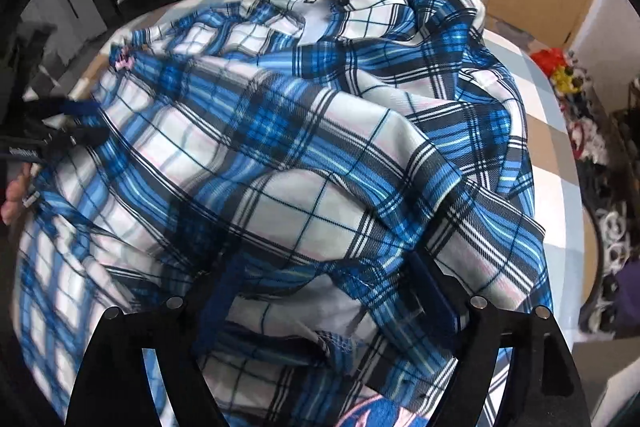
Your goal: Fold large clothes
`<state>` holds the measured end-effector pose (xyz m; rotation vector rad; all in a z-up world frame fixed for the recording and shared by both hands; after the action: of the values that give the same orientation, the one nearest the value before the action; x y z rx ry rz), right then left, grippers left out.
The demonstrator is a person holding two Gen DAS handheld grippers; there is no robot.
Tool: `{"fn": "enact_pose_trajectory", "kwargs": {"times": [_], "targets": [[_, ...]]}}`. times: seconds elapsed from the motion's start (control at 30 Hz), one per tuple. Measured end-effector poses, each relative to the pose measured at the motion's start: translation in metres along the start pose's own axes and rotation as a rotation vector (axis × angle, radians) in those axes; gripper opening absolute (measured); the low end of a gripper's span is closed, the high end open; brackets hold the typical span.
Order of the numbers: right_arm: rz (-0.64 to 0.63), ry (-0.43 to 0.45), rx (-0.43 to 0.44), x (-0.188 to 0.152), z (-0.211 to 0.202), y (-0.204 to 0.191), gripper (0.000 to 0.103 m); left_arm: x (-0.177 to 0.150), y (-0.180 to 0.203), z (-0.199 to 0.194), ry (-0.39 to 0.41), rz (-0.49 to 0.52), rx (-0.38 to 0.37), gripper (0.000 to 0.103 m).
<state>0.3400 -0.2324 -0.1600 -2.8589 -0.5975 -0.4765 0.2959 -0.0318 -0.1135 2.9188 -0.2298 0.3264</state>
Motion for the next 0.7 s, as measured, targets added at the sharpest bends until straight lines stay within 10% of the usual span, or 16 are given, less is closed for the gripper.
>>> {"fn": "enact_pose_trajectory", "kwargs": {"times": [0.13, 0.27, 0.4, 0.53, 0.7], "targets": [[0.128, 0.102, 0.050, 0.014, -0.020, 0.017, 0.086, 0.010, 0.010, -0.038, 0.088, -0.016, -0.126, 0.083], [0.164, -0.025, -0.034, 0.012, 0.016, 0.025, 0.087, 0.014, 0.031, -0.029, 0.057, -0.007, -0.147, 0.083], [0.012, -0.041, -0.168, 0.003, 0.019, 0.001, 0.087, -0.002, 0.041, 0.015, -0.046, 0.033, -0.055, 0.083], [-0.025, 0.032, -0.123, -0.008, -0.008, -0.013, 0.087, -0.016, 0.064, 0.026, -0.024, 0.167, 0.138, 0.085], [-0.040, -0.048, -0.245, -0.028, 0.011, 0.002, 0.097, -0.016, 0.060, 0.016, -0.013, 0.013, 0.154, 0.086]]}}
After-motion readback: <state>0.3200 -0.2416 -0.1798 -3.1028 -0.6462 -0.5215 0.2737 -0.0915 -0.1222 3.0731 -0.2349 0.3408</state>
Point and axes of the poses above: each gripper's, at about its wrist camera, not at the fingertips, and z roughly the way its jaws point, y to its right, x to its top, the point moved 2 cm from there along z, roughly the way its jaws point, and after that the axes turned 1 degree about -y, right-handed, at the moved point
